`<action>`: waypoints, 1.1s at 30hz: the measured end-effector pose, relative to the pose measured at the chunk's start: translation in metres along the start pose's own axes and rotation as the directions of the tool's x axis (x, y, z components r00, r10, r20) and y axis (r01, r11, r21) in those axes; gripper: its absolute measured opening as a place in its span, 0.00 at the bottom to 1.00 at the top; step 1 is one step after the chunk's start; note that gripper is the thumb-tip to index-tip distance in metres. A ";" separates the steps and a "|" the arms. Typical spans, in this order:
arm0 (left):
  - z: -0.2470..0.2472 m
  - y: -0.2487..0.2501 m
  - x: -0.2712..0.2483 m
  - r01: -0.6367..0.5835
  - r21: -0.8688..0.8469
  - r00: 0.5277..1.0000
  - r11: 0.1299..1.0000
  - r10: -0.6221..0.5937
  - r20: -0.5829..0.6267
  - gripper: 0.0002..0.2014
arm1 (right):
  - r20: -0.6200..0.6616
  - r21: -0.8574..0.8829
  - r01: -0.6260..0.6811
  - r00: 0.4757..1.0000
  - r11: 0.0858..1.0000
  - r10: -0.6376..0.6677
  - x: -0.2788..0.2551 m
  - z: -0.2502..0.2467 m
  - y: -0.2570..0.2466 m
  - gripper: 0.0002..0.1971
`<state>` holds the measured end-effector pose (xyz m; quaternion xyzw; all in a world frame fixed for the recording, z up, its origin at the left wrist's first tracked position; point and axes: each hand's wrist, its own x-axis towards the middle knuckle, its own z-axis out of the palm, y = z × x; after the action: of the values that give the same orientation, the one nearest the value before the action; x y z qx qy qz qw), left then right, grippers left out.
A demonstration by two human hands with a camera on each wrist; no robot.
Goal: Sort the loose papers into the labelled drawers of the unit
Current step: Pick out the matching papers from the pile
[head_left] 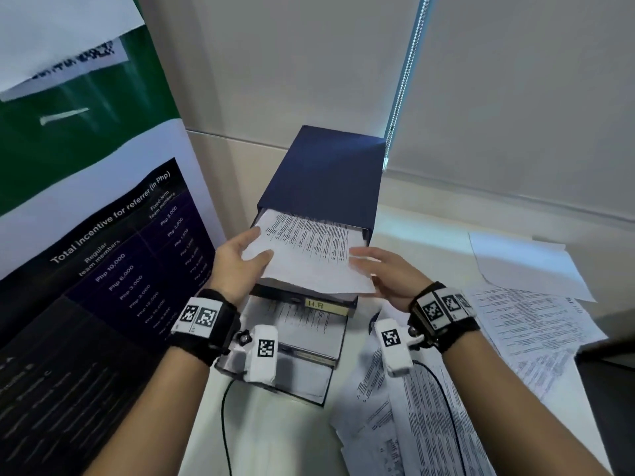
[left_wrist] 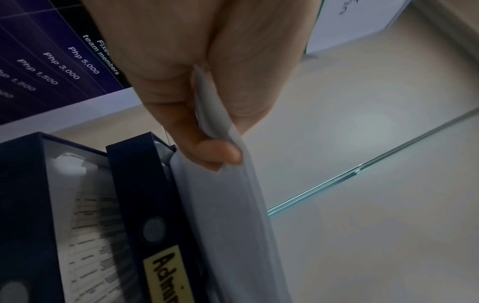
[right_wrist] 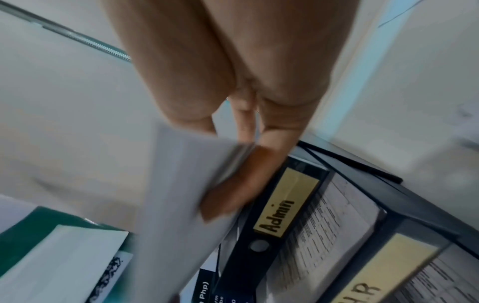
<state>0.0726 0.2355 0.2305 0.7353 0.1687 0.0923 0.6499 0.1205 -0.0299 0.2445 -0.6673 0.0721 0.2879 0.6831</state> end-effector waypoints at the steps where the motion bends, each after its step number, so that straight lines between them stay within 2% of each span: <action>1: 0.003 -0.002 0.008 -0.034 0.046 0.999 0.998 0.034 -0.004 0.26 | 0.071 0.003 -0.041 0.997 0.999 0.041 -0.002 -0.002 0.000 0.17; 3: 0.010 -0.005 0.021 -0.076 0.117 0.997 0.990 0.078 -0.014 0.23 | 0.151 -0.041 -0.071 0.986 0.997 0.076 0.000 -0.005 0.004 0.16; 5: 0.017 -0.006 0.030 -0.127 0.285 0.987 0.950 0.149 -0.058 0.21 | 0.105 -0.040 -0.048 0.993 0.998 0.052 0.010 -0.007 0.003 0.14; 7: 0.026 -0.008 0.032 -0.283 0.540 0.929 0.792 0.366 -0.049 0.18 | 0.009 -0.012 -0.004 1.000 1.000 0.004 0.028 -0.008 -0.004 0.12; 8: 0.032 -0.008 0.031 -0.374 0.634 0.882 0.677 0.471 0.017 0.14 | -0.029 -0.002 0.011 1.000 1.000 -0.011 0.037 -0.009 -0.007 0.10; 9: 0.040 -0.006 0.029 -0.453 0.677 0.845 0.580 0.521 0.119 0.10 | -0.053 0.009 0.019 0.998 1.000 -0.019 0.044 -0.008 -0.009 0.08; 10: 0.049 -0.006 0.027 -0.510 0.689 0.828 0.515 0.512 0.229 0.10 | -0.062 0.029 0.028 0.998 0.999 -0.026 0.051 -0.007 -0.011 0.06; 12: 0.067 -0.011 0.024 -0.539 0.705 0.838 0.460 0.373 0.398 0.21 | -0.035 0.086 0.029 0.999 0.996 -0.026 0.059 -0.004 -0.011 0.06; 14: 0.083 -0.023 0.027 -0.516 0.769 0.857 0.377 0.249 0.452 0.29 | 0.033 0.129 0.024 0.999 0.991 -0.028 0.056 -0.008 -0.009 0.07; 16: 0.092 -0.031 0.034 -0.462 0.843 0.884 0.277 0.218 0.413 0.31 | 0.066 0.156 0.046 0.996 0.987 -0.057 0.045 -0.024 -0.004 0.09; 18: 0.101 -0.031 0.043 -0.394 0.879 0.916 0.269 0.191 0.352 0.32 | 0.009 0.174 0.100 0.995 0.980 -0.103 0.033 -0.054 0.008 0.10; 20: 0.109 -0.024 0.049 -0.338 0.900 0.941 0.274 0.121 0.317 0.30 | -0.164 0.191 0.133 0.981 0.973 -0.102 0.021 -0.097 0.029 0.10; 22: 0.120 -0.014 0.049 -0.323 0.907 0.946 0.271 0.122 0.301 0.23 | -0.388 0.075 0.105 0.919 0.992 -0.068 0.011 -0.151 0.060 0.10; 23: 0.126 -0.008 0.047 -0.347 0.889 0.934 0.298 0.197 0.298 0.19 | -0.500 -0.077 0.027 0.864 0.997 -0.062 0.008 -0.180 0.079 0.10; 24: 0.134 0.000 0.040 -0.401 0.853 0.901 0.333 0.311 0.302 0.16 | -0.580 -0.264 -0.111 0.812 0.958 -0.066 0.006 -0.210 0.099 0.10; 25: 0.144 0.006 0.031 -0.479 0.800 0.846 0.361 0.433 0.311 0.14 | -0.616 -0.412 -0.265 0.786 0.872 -0.052 0.004 -0.238 0.119 0.13; 26: 0.158 0.013 0.021 -0.565 0.732 0.782 0.381 0.530 0.328 0.13 | -0.634 -0.504 -0.401 0.773 0.765 -0.013 0.002 -0.262 0.138 0.19; 28: 0.196 0.021 -0.001 -0.711 0.581 0.674 0.397 0.622 0.400 0.09 | -0.654 -0.584 -0.545 0.755 0.602 0.050 0.000 -0.303 0.171 0.32; 30: 0.240 0.017 -0.014 -0.777 0.459 0.626 0.430 0.602 0.495 0.06 | -0.657 -0.629 -0.609 0.749 0.483 0.089 -0.002 -0.327 0.194 0.36; 33: 0.307 -0.014 -0.018 -0.806 0.386 0.582 0.448 0.485 0.653 0.06 | -0.585 -0.707 -0.589 0.798 0.391 0.144 -0.005 -0.337 0.221 0.34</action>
<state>0.1634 -0.0539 0.1752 0.9157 -0.2702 0.1029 0.2791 0.1041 -0.3648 0.0216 -0.9271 0.2167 0.2757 0.1324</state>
